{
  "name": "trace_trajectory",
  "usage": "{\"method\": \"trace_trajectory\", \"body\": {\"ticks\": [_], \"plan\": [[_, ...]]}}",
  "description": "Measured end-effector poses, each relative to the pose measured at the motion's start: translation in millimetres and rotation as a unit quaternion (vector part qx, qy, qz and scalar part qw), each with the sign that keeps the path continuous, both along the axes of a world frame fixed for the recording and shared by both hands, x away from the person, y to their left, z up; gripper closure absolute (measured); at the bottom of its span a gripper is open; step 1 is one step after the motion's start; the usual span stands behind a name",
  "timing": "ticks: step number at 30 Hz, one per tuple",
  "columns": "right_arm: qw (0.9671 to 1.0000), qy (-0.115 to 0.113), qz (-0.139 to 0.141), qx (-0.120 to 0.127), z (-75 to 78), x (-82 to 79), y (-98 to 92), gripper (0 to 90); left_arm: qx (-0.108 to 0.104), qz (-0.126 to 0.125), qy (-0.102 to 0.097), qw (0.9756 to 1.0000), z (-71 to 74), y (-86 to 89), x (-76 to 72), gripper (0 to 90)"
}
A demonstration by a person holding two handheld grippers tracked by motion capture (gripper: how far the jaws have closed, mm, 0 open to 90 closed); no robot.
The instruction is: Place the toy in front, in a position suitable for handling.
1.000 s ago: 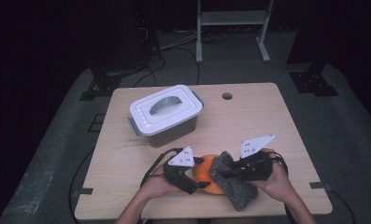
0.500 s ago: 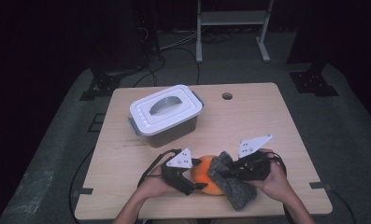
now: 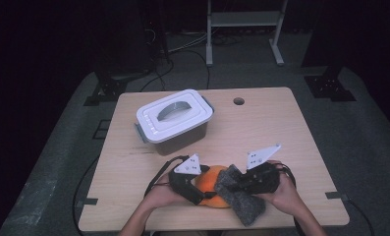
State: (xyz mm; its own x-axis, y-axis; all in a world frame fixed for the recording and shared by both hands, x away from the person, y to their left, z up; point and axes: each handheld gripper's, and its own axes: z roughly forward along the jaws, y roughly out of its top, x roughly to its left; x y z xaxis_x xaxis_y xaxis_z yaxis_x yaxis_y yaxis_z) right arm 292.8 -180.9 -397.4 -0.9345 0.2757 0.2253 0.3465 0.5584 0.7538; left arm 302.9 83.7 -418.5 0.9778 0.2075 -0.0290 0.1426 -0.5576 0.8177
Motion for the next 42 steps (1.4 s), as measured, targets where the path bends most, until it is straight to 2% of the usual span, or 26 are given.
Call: {"method": "trace_trajectory", "body": {"ticks": [5,8,12,16,18,21,23,24,25,27,28,31,32,34,37,39,41,42], "plan": [[0.9996,0.022,-0.015,-0.006,-8.3,6.6,-17.1,77.5,0.002,-0.004,0.008,1.0,-2.5,5.4,3.0,14.5],[0.9996,0.017,-0.023,-0.002,-6.9,8.1,-22.2,77.4,0.003,-0.004,0.011,0.9999,-1.9,5.0,3.9,14.3],[0.9993,-0.002,-0.036,0.008,-1.8,8.5,-19.6,77.3,0.002,-0.004,0.013,0.9999,-1.7,4.8,4.1,12.5],[0.9996,0.018,-0.021,-0.008,-11.2,8.9,-12.4,77.2,0.004,-0.003,0.015,0.9999,-2.2,2.2,3.7,7.7],[0.9996,0.022,-0.014,-0.006,-13.4,7.4,-11.3,77.2,0.015,0.006,0.028,0.9995,-3.9,-0.6,5.8,2.8],[0.9997,0.023,-0.009,-0.006,-14.3,4.6,-9.8,77.2,0.021,0.012,0.055,0.9982,-9.2,-1.5,10.4,1.9],[0.9997,0.02,-0.01,-0.006,-14.2,4.1,-9.9,77.2,0.021,0.011,0.054,0.9982,-9.6,-1.0,9.9,9.8],[0.9997,0.019,-0.013,-0.003,-13.9,3.9,-10.2,77.3,0.024,0.009,0.033,0.9991,-8.0,-0.1,7.5,16.4],[0.9997,0.019,-0.015,-0.002,-13.4,4.1,-10.6,77.3,0.023,0.008,0.021,0.9995,-6.6,0.2,6.2,20.9],[0.9997,0.015,-0.021,-0.002,-10.6,4.6,-11.9,77.4,0.006,0.012,-0.003,0.9999,-3.0,1.1,5.3,26.9],[0.9996,0.011,-0.026,0.001,-8.2,5.0,-13.4,77.4,0.0,0.014,-0.013,0.9998,-0.8,1.4,5.6,28.5],[0.9992,0.005,-0.04,0.008,-4.8,6.2,-17.3,77.5,-0.01,0.021,-0.066,0.9975,2.3,0.7,3.9,29.4],[0.9992,0.006,-0.038,0.011,-5.9,7.1,-17.5,77.4,-0.008,0.017,-0.073,0.9971,2.5,0.7,3.6,29.3],[0.9992,0.008,-0.037,0.01,-7.7,7.8,-16.7,77.4,-0.006,0.012,-0.07,0.9975,-0.1,1.7,4.4,28.0],[0.9986,0.003,-0.044,0.03,-3.9,9.1,-17.1,77.4,-0.015,0.01,-0.05,0.9986,-4.1,6.0,7.4,24.4],[0.9977,-0.004,-0.055,0.039,-1.8,10.7,-16.7,77.3,-0.017,0.016,-0.031,0.9993,-4.4,6.6,9.1,17.3],[0.9978,-0.007,-0.058,0.032,-5.1,11.9,-13.2,77.1,-0.023,0.03,-0.003,0.9993,-3.8,5.6,11.9,8.4],[0.9981,-0.003,-0.056,0.026,-9.4,12.0,-9.9,77.1,-0.026,0.032,0.003,0.9991,-3.9,5.1,12.5,6.2]]}}
